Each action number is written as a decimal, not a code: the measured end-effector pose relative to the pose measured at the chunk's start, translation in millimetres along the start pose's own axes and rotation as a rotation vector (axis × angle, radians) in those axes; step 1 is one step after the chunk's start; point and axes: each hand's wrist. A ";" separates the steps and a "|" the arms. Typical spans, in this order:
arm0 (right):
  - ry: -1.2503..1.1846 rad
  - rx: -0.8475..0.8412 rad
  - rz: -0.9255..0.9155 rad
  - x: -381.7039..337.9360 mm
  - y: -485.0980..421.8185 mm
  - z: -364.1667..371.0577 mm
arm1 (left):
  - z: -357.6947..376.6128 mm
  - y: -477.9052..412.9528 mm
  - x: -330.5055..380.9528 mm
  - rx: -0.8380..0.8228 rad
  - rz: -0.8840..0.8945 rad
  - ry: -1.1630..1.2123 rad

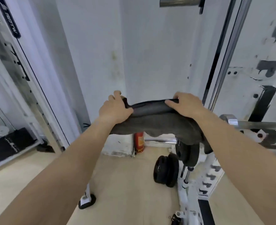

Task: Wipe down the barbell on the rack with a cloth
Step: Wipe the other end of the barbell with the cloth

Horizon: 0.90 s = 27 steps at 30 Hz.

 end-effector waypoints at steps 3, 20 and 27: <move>0.083 0.120 0.058 2.2 3.3 27.4 | 40.8 -5.1 -16.3 -0.020 0.171 -0.290; 0.250 0.357 -0.159 -45.5 55.2 67.7 | 72.6 -14.2 2.1 0.180 0.419 -0.342; 0.317 0.299 -0.013 69.1 43.2 26.7 | 100.8 -1.7 63.7 0.241 0.417 -0.341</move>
Point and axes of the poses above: each hand's wrist, its own y-axis away from the middle knuckle, its own z-axis out of the palm, x = y × z, and after that the axes turned 14 degrees about z, right-handed
